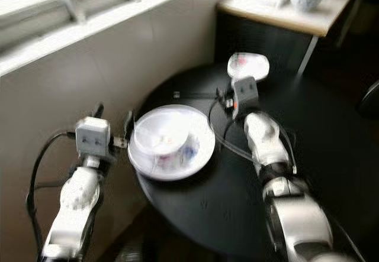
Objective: Kitchen organization
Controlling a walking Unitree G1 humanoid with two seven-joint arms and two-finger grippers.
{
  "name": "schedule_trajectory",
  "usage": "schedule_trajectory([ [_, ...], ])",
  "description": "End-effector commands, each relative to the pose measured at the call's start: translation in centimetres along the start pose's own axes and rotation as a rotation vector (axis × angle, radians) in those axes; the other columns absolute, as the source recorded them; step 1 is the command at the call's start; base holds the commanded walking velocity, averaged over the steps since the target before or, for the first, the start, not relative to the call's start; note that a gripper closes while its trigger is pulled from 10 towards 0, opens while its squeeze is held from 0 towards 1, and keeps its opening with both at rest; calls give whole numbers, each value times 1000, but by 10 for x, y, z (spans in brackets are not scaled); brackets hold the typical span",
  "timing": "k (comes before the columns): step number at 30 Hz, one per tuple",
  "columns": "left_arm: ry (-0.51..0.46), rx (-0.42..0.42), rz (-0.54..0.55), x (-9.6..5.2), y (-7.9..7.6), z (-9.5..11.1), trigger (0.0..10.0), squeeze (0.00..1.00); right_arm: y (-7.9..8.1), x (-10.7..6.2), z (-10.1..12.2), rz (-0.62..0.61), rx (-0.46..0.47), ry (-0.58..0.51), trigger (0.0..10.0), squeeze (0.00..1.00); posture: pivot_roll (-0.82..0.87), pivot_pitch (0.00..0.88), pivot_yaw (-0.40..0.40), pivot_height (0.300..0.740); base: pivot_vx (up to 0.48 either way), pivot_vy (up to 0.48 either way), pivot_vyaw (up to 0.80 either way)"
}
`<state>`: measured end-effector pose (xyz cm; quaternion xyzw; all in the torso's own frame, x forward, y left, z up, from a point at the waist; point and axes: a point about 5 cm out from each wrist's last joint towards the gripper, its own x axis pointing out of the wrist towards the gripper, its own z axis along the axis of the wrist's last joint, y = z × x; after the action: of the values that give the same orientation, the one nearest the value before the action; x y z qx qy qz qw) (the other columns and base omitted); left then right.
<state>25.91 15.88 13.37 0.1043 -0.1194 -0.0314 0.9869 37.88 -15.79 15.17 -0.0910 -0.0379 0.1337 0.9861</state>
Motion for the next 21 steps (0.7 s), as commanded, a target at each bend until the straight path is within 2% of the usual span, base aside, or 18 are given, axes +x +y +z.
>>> schedule_trajectory([
  [1,-10,6,1,0,0,3,10000,0,-4,-1,5,-24,15,-28,10000,0,-8,20,20,640,0,0,0],
  [6,-9,7,4,0,1,3,10000,0,-6,-1,6,-41,36,-27,10000,0,-3,11,19,640,0,0,0],
  [11,-12,8,7,0,2,3,10000,0,-13,-1,10,-78,95,-44,10000,0,-3,5,19,670,0,0,0],
  [18,-14,5,9,0,1,3,10000,0,-17,-2,11,-106,88,-46,10000,0,-2,2,16,700,0,0,0],
  [21,-17,3,14,0,2,4,10000,0,-18,-3,19,-129,55,-96,10000,0,-2,0,15,715,0,0,0],
])
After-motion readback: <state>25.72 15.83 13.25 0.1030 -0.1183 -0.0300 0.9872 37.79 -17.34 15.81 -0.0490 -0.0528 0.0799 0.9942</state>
